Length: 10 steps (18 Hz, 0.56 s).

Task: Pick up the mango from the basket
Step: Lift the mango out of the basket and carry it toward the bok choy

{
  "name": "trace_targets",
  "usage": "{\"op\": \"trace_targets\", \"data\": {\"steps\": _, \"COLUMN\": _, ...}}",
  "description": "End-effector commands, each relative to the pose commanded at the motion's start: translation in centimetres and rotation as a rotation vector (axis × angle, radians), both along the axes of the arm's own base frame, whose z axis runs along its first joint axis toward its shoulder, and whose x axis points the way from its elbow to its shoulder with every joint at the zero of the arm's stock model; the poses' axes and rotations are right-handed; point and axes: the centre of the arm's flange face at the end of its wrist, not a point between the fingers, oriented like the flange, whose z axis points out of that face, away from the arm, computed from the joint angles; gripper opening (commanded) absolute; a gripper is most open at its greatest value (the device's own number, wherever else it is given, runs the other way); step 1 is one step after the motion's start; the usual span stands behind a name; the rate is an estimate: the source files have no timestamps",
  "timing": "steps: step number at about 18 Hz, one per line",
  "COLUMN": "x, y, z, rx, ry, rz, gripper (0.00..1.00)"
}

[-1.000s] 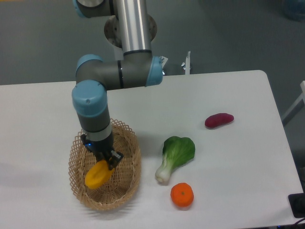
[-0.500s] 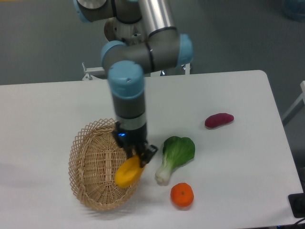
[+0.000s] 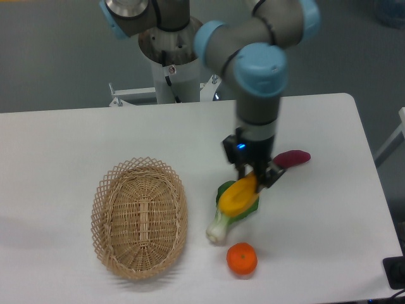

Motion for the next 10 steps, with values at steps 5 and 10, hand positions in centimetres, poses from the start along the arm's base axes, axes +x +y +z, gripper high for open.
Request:
{"op": "trace_targets", "data": {"steps": 5, "x": -3.2, "y": -3.9, "z": -0.1, "rx": 0.015, "ry": -0.001, "rz": -0.039, "gripper": 0.45}}
{"op": "trace_targets", "data": {"steps": 10, "x": -3.8, "y": -4.7, "z": -0.1, "rx": 0.020, "ry": -0.002, "rz": -0.042, "gripper": 0.45}}
